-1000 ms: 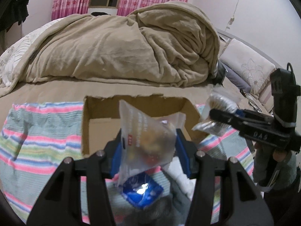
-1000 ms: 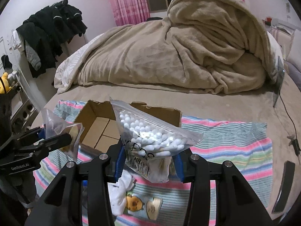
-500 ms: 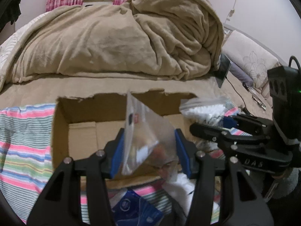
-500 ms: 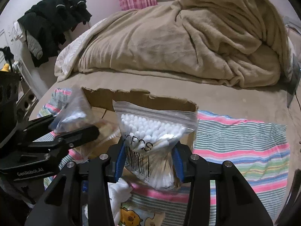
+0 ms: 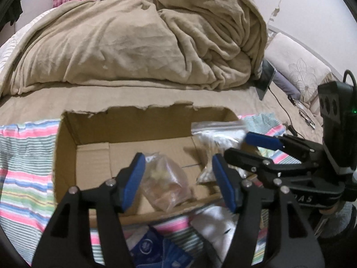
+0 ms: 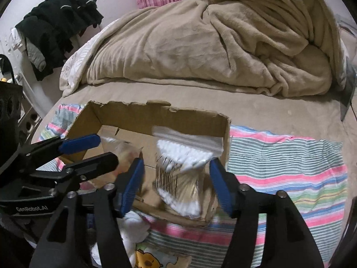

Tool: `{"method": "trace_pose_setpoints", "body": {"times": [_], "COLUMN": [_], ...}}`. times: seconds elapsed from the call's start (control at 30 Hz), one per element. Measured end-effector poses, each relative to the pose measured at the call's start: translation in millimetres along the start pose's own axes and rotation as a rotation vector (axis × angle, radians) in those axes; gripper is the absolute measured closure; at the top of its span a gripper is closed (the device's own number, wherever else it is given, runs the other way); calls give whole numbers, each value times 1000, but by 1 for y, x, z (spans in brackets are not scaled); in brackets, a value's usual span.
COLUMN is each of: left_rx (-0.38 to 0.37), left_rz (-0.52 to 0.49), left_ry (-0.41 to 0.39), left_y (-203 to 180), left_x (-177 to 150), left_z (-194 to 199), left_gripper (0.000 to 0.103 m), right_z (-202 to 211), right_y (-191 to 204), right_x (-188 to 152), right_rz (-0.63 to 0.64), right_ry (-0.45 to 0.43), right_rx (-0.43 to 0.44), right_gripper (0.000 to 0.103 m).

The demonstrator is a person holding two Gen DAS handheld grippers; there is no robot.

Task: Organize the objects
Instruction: 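Carry both bags into the cardboard box and open both tools, then grasp the blue tissue pack with the left tool while the right tool grasps the white sock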

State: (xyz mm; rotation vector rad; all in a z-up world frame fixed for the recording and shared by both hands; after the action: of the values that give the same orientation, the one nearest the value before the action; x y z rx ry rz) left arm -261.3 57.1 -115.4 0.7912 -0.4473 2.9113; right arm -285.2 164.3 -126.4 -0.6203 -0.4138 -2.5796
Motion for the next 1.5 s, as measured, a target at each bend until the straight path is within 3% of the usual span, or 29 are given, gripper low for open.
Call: {"method": "trace_pose_setpoints", "body": {"times": [0.33, 0.47, 0.83, 1.5], "left_rx": [32, 39, 63, 83], "left_rz": [20, 25, 52, 107], "left_ry": [-28, -46, -73, -9], "left_y": [5, 6, 16, 29], "left_x": [-14, -24, -58, -113], "left_z": [36, 56, 97, 94], "left_gripper": [39, 23, 22, 22], "right_z": [30, 46, 72, 76], "right_y": [11, 19, 37, 54], "right_x": [-5, -10, -32, -67], "right_rz": [-9, -4, 3, 7], "right_ry": [-34, -51, -65, -29], "right_rx": [-8, -8, -9, 4], "right_gripper": [36, 36, 36, 36]}}
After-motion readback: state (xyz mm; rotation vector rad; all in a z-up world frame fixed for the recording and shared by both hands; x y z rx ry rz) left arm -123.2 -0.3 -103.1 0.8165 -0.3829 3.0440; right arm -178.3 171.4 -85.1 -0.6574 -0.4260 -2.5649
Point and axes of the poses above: each gripper's, at about its wrist camera, not at the fingertips, and z roughly against the way its jaws point, y to its left, x to its top, the point moved 8 cm from there along -z, roughly the way its jaws point, and after that the axes turned 12 degrees about y, right-handed, at the moved point
